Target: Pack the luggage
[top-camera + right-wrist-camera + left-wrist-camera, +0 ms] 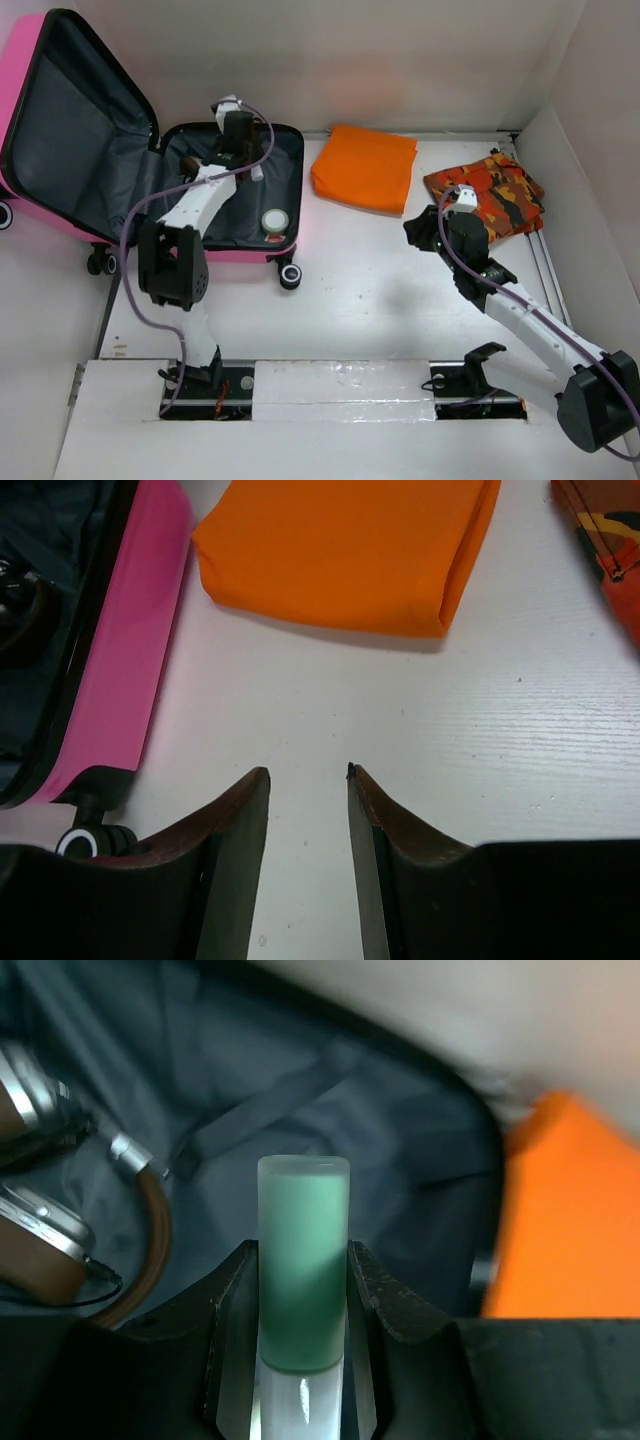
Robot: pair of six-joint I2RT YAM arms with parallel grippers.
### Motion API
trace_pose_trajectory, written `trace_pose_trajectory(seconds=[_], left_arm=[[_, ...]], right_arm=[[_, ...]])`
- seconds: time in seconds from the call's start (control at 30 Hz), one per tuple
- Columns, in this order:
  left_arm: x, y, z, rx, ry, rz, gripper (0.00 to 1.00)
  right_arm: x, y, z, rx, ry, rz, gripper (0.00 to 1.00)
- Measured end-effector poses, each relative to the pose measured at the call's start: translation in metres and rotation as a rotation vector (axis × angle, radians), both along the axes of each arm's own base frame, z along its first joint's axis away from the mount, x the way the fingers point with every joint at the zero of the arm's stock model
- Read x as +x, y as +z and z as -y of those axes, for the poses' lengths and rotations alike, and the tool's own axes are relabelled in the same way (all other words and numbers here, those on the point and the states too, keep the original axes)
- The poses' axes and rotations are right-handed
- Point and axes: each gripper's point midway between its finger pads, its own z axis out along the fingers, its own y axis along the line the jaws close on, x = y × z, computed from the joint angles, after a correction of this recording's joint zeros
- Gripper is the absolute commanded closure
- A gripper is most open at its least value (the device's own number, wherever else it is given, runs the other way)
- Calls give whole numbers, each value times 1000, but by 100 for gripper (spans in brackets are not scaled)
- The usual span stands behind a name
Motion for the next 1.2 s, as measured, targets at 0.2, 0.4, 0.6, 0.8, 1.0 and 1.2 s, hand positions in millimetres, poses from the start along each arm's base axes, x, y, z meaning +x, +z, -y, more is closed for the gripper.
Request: trace_pose_trajectory(seconds=[0.2, 0.4, 0.6, 0.8, 1.0, 1.2], left_arm=[[2, -135, -11, 62, 53, -288, 73], [0, -155, -15, 61, 79, -327, 26], [-11, -143, -17, 31, 100, -298, 16], [-26, -30, 25, 5, 58, -61, 16], [-77, 85, 159, -165, -153, 184, 17], [-81, 45, 231, -332, -212, 105, 20]], right_arm=[[0, 0, 0, 0, 1, 0, 57], [0, 0, 0, 1, 1, -1, 52], [0, -1, 0, 3, 0, -4, 44], [1, -4, -1, -1, 1, -11, 44], [-1, 5, 1, 8, -5, 14, 44], [-10, 30, 10, 35, -32, 77, 22]])
